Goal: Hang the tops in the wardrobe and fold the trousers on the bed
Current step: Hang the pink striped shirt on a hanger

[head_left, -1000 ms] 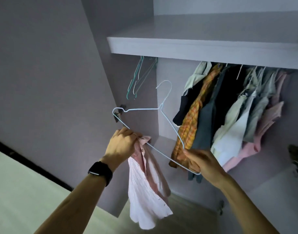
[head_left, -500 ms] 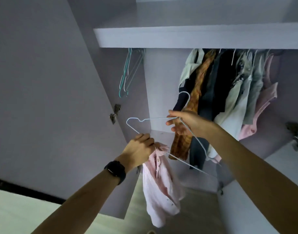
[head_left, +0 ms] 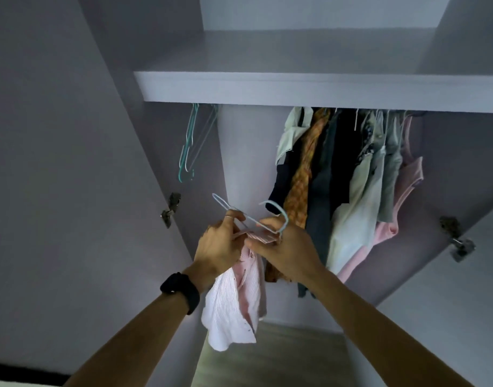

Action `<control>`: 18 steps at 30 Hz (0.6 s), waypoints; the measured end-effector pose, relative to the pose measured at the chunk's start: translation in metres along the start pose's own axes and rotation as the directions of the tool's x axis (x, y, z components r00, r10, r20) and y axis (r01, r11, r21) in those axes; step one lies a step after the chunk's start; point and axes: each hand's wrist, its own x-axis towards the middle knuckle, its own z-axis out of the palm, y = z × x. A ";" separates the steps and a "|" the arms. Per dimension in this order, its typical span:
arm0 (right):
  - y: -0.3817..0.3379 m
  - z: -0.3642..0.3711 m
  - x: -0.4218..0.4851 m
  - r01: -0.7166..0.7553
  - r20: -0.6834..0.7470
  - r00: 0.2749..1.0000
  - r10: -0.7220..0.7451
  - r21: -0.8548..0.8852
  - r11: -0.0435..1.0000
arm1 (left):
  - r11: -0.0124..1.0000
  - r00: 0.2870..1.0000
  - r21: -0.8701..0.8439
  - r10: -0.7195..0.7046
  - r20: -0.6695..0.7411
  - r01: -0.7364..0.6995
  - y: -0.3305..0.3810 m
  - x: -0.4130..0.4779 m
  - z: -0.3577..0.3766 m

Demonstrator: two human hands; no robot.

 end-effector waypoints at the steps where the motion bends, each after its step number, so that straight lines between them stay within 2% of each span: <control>1: 0.001 0.004 0.004 0.027 0.018 0.999 -0.026 -0.051 0.998 | 0.999 0.999 -0.038 -0.033 -0.011 0.033 0.005 0.003 -0.004; 3: 0.005 0.005 0.011 0.032 0.038 0.999 -0.027 -0.126 0.992 | 0.991 0.996 -0.105 -0.087 -0.031 0.084 0.012 0.009 -0.012; 5: 0.005 0.005 0.014 0.034 0.035 0.999 -0.030 -0.127 0.991 | 0.985 0.994 -0.137 -0.105 -0.025 0.101 0.016 0.012 -0.019; 12: -0.007 -0.005 0.028 0.062 -0.121 0.989 -0.089 -0.214 0.975 | 0.988 0.993 -0.101 -0.115 -0.016 0.113 0.034 0.021 -0.045; 15: -0.008 -0.029 0.037 -0.009 -0.157 0.987 -0.023 -0.200 0.980 | 0.995 0.998 0.077 -0.068 -0.002 0.068 0.027 0.025 -0.064; 18: 0.010 -0.070 0.045 -0.098 -0.260 0.965 0.042 -0.207 0.973 | 0.921 0.994 0.375 -0.109 -0.004 0.102 0.001 0.021 -0.093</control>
